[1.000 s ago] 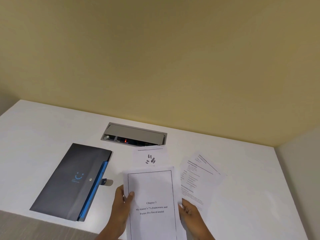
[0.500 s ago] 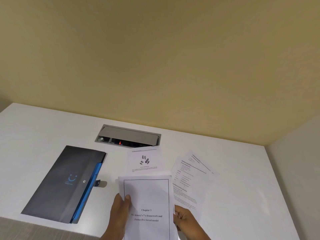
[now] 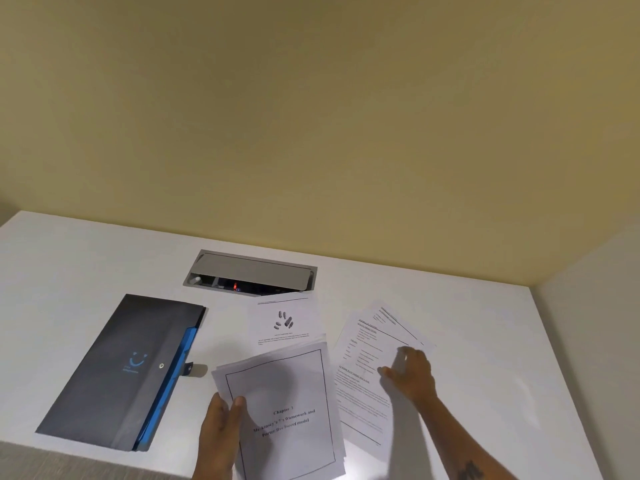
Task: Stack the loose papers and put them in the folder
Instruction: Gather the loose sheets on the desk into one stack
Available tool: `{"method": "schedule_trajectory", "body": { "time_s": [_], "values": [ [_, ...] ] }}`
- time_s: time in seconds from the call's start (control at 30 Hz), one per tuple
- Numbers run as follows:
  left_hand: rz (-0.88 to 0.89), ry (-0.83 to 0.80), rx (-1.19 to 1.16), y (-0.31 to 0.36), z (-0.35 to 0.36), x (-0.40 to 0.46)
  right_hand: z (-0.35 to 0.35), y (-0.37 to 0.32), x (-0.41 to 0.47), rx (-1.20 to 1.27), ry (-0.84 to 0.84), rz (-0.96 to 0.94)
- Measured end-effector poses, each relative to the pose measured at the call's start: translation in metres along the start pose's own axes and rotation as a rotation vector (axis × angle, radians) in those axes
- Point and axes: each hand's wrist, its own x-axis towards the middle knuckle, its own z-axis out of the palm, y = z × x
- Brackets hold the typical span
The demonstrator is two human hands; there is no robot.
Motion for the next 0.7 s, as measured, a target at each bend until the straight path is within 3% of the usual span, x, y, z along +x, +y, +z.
{"method": "schedule_trajectory", "body": {
  "time_s": [0.3,0.7],
  "values": [
    [-0.007,0.051,0.024,-0.009,-0.006,0.001,-0.001,0.01,0.025,-0.247,-0.021,-0.075],
    [-0.054,0.043,-0.028,-0.014,-0.007,0.01,0.004,0.008,0.027,-0.299,0.036,-0.142]
  ]
}}
